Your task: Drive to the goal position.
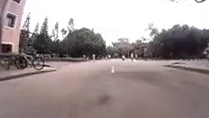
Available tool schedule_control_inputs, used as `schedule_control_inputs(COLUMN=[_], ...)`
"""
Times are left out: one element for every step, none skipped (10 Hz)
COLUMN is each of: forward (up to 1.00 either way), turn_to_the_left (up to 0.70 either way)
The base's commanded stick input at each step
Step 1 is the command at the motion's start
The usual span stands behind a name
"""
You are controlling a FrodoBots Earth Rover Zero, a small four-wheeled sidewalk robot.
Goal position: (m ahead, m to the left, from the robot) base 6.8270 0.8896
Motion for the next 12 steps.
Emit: schedule_control_inputs(forward=[1.00,1.00,1.00,1.00,1.00,1.00,1.00,1.00,1.00,1.00,1.00,1.00], turn_to_the_left=[0.00,0.00,0.00,0.00,0.00,0.00,0.00,0.00,0.00,0.00,0.00,0.00])
